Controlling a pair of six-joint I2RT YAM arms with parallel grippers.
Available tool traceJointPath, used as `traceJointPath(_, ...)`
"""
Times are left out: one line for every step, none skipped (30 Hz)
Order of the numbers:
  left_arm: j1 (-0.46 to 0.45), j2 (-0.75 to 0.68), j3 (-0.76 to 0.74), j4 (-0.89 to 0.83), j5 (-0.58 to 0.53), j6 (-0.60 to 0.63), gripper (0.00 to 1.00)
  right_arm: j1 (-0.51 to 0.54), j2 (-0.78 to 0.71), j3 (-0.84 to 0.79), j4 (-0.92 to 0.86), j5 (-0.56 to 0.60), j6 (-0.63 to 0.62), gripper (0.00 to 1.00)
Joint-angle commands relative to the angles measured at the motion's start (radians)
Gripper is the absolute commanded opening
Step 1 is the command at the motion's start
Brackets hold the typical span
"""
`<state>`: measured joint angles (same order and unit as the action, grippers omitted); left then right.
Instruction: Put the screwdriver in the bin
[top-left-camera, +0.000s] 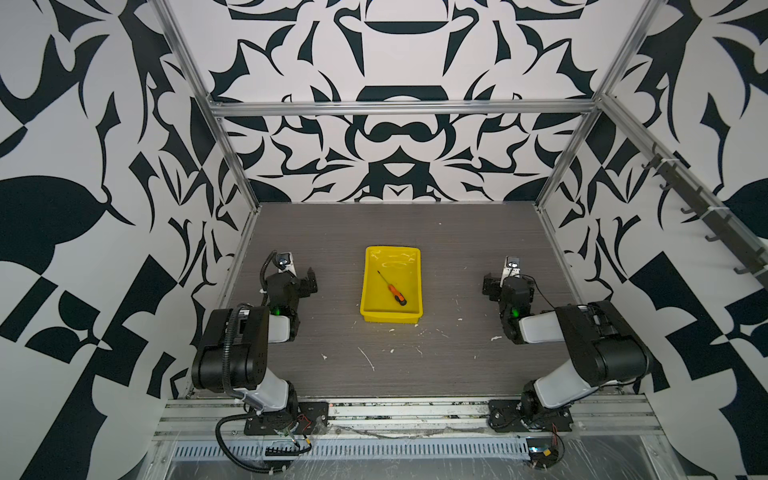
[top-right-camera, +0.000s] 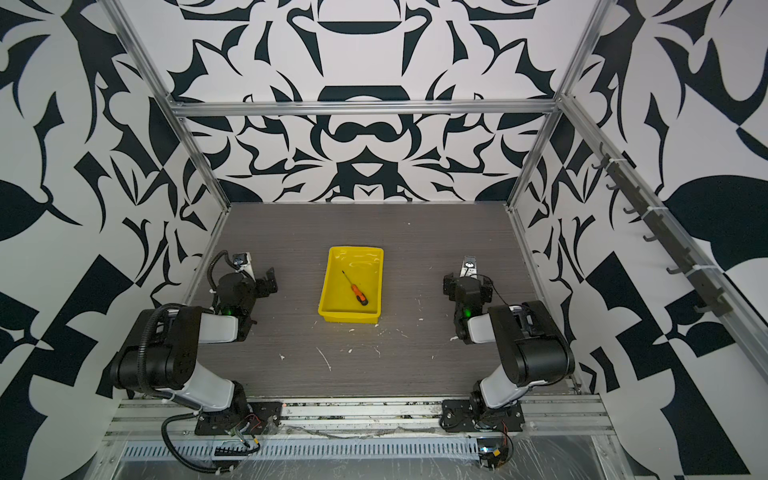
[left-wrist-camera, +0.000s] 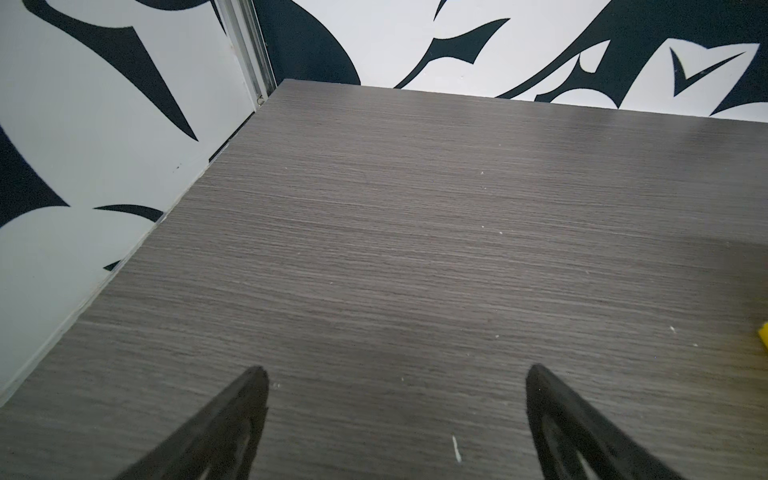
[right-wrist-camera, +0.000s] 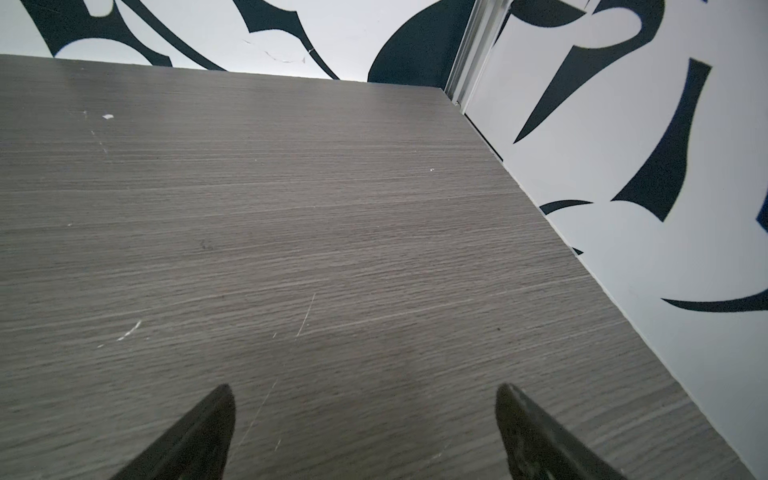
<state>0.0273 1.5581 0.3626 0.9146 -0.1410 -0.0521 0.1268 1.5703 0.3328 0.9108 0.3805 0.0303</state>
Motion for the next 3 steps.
traceJointPath(0.003, -0.008, 0.004, 0.004, 0.006, -0.005, 0.99, 0.003, -0.009, 0.007, 0.047, -0.001, -0.006, 1.00)
traceJointPath(0.003, -0.007, 0.004, 0.004, 0.006, -0.005, 0.99, 0.002, -0.011, 0.008, 0.040, -0.002, -0.005, 1.00)
traceJointPath(0.003, -0.008, 0.004, 0.004, 0.006, -0.005, 0.99, 0.002, -0.013, 0.008, 0.034, -0.002, -0.006, 1.00)
